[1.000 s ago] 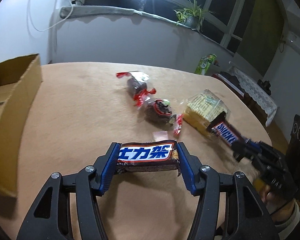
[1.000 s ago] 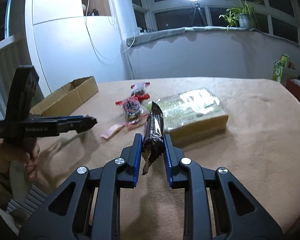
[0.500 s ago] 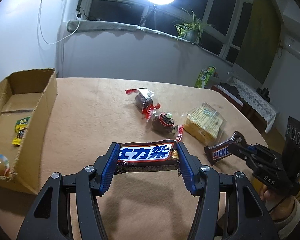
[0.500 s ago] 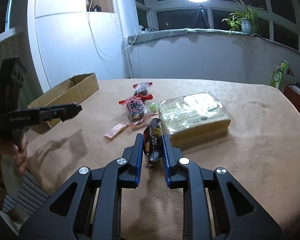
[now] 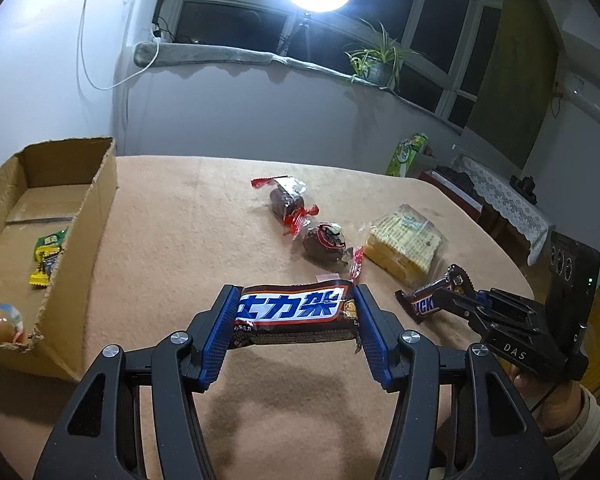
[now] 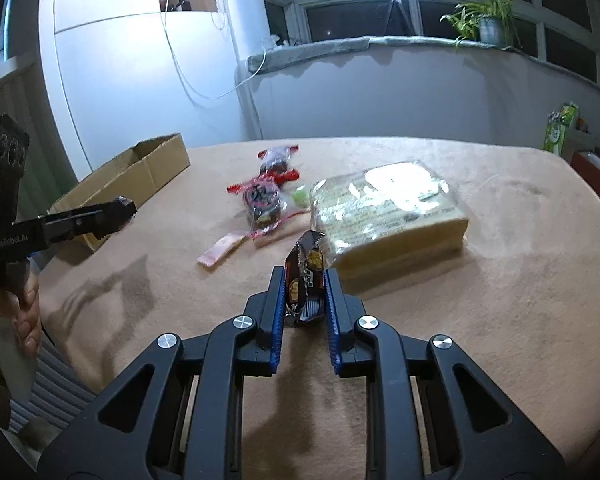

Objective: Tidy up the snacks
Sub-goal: 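Carry both Snickers bars into the cardboard box and open both tools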

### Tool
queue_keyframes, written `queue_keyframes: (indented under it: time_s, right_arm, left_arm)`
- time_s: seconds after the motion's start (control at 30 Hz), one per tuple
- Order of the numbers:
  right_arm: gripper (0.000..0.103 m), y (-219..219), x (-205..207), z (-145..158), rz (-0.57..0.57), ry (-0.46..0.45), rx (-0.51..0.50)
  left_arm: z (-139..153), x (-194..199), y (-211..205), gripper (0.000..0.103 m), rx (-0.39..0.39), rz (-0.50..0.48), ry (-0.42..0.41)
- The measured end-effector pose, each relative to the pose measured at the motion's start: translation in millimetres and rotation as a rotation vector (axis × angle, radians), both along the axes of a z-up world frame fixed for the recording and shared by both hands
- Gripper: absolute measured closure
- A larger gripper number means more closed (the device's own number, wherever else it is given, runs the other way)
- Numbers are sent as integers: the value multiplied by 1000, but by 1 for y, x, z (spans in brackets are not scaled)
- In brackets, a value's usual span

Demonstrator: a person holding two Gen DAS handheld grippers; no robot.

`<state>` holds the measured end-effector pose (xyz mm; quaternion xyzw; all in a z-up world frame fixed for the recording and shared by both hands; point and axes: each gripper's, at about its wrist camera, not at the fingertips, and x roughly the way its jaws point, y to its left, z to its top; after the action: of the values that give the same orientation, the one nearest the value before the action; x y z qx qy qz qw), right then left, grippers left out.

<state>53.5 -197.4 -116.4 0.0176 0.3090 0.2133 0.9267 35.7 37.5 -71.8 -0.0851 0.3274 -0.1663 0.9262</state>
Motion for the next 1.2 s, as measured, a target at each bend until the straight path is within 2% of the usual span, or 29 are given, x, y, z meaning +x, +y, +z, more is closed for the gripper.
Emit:
queue_keyframes:
  time_s: [0.3,0.63,0.93,1.2]
  right_arm:
    - [85,5,-3,32,-5,-77,41]
    - [85,39,6,54,50,-115,60]
    - [85,89,18,67,131,-135,46]
    - [84,153,25,76,244,-149,41]
  left_arm:
    - [20,-6,2,46,15,8,-63]
    - [33,-12,26,46,32,63,-114]
    - [35,-18,68,46,20,151,-133]
    - [31,-27,114,46,7,251,-139]
